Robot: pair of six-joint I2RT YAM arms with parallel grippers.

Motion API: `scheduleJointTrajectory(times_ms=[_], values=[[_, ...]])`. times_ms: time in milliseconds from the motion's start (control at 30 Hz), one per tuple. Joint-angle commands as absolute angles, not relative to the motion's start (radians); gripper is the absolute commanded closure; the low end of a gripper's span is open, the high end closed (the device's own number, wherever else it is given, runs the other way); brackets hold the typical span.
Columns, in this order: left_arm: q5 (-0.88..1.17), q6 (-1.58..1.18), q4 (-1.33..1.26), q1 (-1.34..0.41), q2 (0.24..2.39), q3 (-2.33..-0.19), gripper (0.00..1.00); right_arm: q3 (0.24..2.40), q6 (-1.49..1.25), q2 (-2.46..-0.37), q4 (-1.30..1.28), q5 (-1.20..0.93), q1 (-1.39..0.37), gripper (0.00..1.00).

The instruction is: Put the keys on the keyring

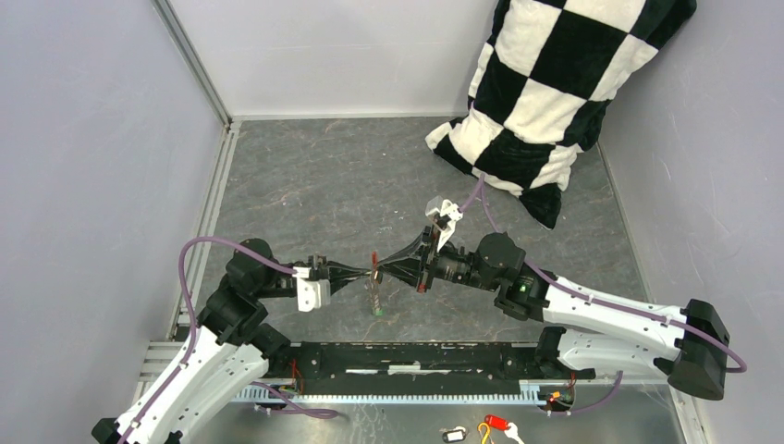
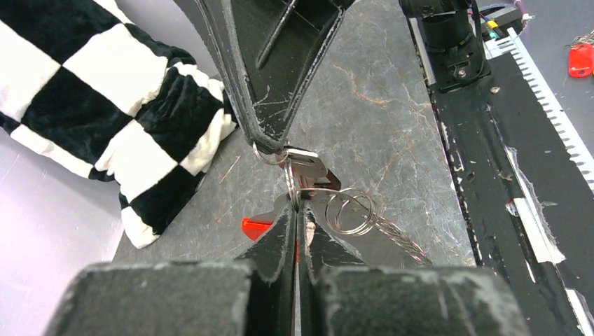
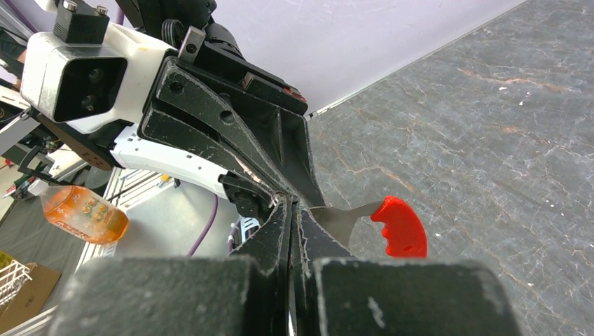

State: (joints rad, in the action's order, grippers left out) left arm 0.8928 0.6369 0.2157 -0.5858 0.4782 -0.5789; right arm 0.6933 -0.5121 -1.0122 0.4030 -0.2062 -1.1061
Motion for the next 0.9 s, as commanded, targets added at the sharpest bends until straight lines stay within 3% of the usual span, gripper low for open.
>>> scheduleJointTrajectory(times_ms=[0,333,867], values=[[0.897,0.662,0.201,-0.586,0.490,-0.629,0.98,0.699,-0.523,-1.020,0.456,-0.224,-1.109,1.00],[0.800,0.464,0.126,-0.585,0.512,-0.632,0.98,0.653,-0.520,-0.942,0.389,-0.135,-1.108,1.00],[0.823,0.487,0.114,-0.586,0.491,-0.613,0.98,0.693,-0.530,-1.012,0.441,-0.207,-1.108,1.00]])
